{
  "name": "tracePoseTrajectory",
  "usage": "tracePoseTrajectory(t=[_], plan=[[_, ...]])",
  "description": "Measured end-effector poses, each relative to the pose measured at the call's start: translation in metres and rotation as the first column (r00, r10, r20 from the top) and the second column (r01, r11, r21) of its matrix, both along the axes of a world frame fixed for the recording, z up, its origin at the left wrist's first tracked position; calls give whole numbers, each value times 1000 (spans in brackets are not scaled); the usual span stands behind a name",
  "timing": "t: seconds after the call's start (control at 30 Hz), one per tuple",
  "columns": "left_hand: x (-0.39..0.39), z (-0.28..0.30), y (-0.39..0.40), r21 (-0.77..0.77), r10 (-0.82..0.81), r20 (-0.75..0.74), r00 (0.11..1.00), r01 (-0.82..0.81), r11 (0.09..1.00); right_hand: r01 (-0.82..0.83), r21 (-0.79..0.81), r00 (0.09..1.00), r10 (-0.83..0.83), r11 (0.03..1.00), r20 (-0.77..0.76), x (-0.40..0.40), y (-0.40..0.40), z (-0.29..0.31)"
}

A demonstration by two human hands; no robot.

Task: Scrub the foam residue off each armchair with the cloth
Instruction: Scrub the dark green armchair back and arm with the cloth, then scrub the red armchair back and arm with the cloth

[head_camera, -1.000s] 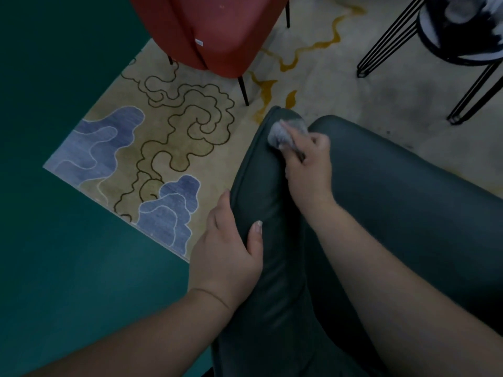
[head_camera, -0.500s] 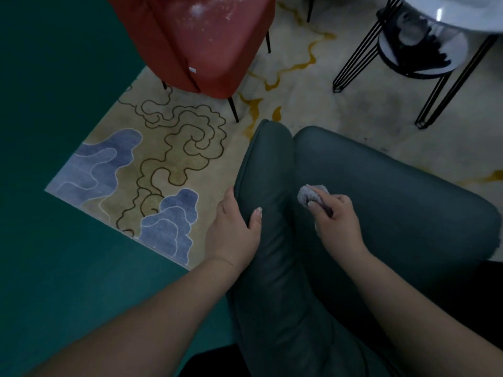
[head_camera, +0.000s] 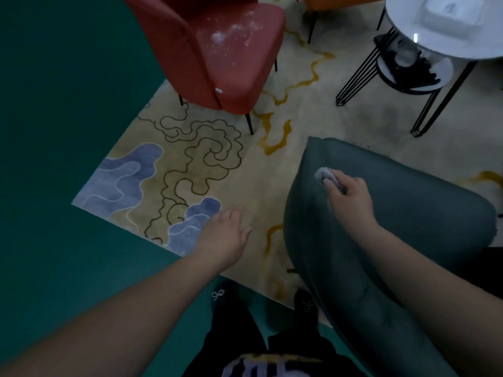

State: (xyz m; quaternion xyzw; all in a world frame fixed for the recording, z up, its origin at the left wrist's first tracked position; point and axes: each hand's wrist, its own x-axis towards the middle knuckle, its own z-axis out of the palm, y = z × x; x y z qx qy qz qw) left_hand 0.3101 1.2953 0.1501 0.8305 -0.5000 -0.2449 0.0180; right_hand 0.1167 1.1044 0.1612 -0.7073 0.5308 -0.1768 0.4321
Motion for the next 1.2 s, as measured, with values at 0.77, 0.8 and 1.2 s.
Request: tracePoseTrajectory(t=[0.77,0.8,1.2], plan=[[244,43,-57,69,-138,196,971,127,990,-82,-22,995,81,996,-54,233,-40,20],[251,42,-71,71,-138,202,970,126,989,-93,-6,993,93,996,-72,241,-54,18],[316,48,-210,39,-80,130,988,76,996,-43,3,997,43,999,58,334,-197,27]])
